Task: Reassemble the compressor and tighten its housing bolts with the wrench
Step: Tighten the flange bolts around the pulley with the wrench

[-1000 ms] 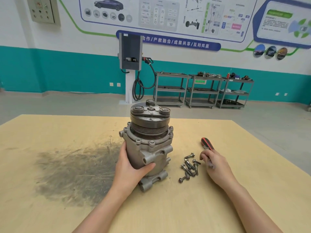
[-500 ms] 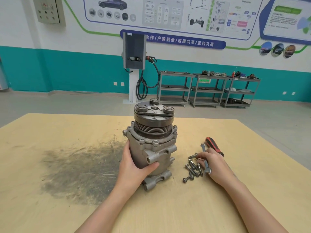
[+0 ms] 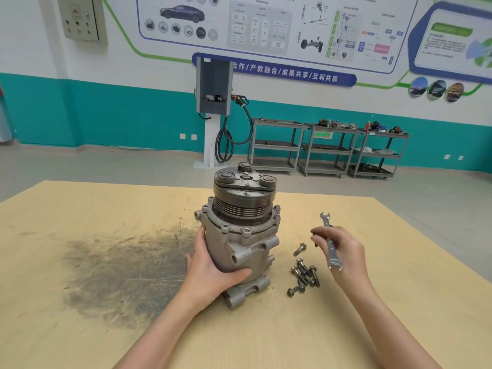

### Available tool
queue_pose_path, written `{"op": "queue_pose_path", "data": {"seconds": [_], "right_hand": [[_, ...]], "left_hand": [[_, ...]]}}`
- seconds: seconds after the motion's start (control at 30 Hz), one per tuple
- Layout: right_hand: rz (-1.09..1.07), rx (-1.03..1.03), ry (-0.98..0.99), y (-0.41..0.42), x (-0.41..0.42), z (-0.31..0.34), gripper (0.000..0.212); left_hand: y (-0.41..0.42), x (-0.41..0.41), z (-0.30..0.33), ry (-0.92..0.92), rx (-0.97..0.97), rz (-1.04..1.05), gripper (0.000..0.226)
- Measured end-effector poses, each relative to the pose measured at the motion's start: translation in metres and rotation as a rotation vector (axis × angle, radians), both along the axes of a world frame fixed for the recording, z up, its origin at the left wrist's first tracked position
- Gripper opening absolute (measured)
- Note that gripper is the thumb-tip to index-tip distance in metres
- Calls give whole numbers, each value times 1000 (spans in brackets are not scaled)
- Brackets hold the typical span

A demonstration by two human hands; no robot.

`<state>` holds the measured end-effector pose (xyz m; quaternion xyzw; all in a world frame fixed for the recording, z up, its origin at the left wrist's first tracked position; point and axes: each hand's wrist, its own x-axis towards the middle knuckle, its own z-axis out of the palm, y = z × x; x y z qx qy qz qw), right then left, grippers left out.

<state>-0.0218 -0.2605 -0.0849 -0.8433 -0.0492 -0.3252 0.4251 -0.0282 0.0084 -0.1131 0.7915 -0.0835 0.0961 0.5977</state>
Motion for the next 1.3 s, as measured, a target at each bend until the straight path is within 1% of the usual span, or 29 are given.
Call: {"op": "queue_pose_path", "data": {"seconds": [0.07, 0.13, 0.2, 0.27, 0.37, 0.47, 0.6, 0.7, 0.87, 0.97, 1.07, 1.17, 1.3], "right_hand": [[81, 210, 1, 15, -7, 11, 11], [140, 364, -26, 34, -14, 19, 7], [191, 503, -61, 52, -21, 22, 11], [220, 601, -95, 68, -25, 25, 9], [276, 648, -161, 84, -32, 35, 8], [358, 602, -180, 94, -38, 46, 11], [401, 498, -89, 98, -37, 58, 22], [412, 439, -6, 95, -33, 61, 26], [423, 376, 71, 91, -29, 58, 22], [400, 296, 92, 89, -29, 58, 18], [321, 154, 25, 88, -32, 60, 24], [286, 5, -90, 87, -35, 63, 24], [267, -75, -123, 89, -35, 60, 22]], "left_hand": [[0, 0, 2, -14, -14, 6, 138], [-1, -1, 4, -25, -23, 8, 137], [-2, -3, 4, -26, -33, 3, 136], [-4, -6, 3, -28, -45, 5, 133], [-11, -13, 4, -27, -31, 67, 134], [-21, -19, 4, -35, 3, 133, 136], [-27, -18, -2, -48, 52, 191, 137], [-26, -19, -1, -57, 52, 198, 138], [-26, -21, 2, -25, 74, 205, 141], [-28, -20, 0, -23, 87, 236, 137], [-29, -18, -2, -34, 94, 260, 132], [-32, -16, -3, -39, 109, 290, 137], [-34, -14, -5, -40, 125, 328, 135]]}}
